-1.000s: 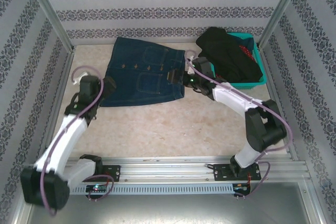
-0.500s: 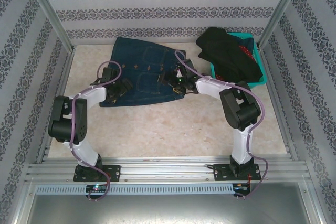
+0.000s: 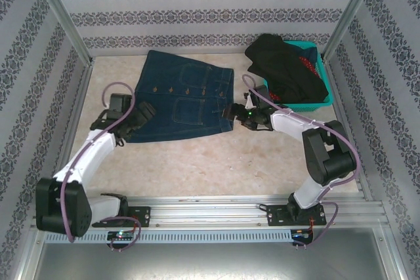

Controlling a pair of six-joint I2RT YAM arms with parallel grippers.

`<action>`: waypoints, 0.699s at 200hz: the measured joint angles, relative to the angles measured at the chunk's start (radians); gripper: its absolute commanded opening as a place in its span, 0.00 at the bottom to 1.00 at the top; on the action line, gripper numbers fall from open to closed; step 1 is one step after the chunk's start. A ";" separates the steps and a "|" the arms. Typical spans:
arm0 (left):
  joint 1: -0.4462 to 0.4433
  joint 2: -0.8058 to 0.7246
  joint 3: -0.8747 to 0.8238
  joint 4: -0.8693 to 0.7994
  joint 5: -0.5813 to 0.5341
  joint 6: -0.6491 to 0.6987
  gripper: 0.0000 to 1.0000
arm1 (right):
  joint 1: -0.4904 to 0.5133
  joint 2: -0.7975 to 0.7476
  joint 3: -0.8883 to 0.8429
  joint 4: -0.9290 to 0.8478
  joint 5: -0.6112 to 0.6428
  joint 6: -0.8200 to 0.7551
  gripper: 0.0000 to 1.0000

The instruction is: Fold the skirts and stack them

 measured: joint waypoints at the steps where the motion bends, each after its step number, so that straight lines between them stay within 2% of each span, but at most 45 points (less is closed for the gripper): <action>1: 0.004 -0.002 0.004 -0.004 -0.005 0.002 1.00 | 0.000 0.000 0.000 0.000 -0.001 -0.004 0.62; 15: 0.055 -0.006 0.028 -0.038 -0.030 0.025 1.00 | 0.001 0.005 0.001 -0.003 -0.010 -0.058 0.48; 35: 0.137 0.017 0.024 -0.098 -0.048 0.047 1.00 | 0.008 0.028 0.015 -0.008 -0.008 -0.107 0.36; 64: 0.215 0.043 -0.004 -0.154 -0.046 0.082 1.00 | 0.008 0.084 0.040 -0.008 -0.005 -0.163 0.32; 92: 0.252 0.051 -0.024 -0.163 -0.013 0.125 1.00 | 0.008 0.139 0.068 -0.015 -0.017 -0.193 0.32; 110: 0.263 0.071 -0.026 -0.165 0.010 0.153 1.00 | 0.015 0.158 0.073 -0.016 -0.031 -0.200 0.27; 128: 0.264 0.098 -0.026 -0.165 0.036 0.172 1.00 | 0.021 0.169 0.080 -0.016 -0.044 -0.206 0.10; 140: 0.264 0.115 -0.026 -0.165 0.055 0.182 1.00 | 0.021 0.170 0.082 -0.016 -0.047 -0.208 0.03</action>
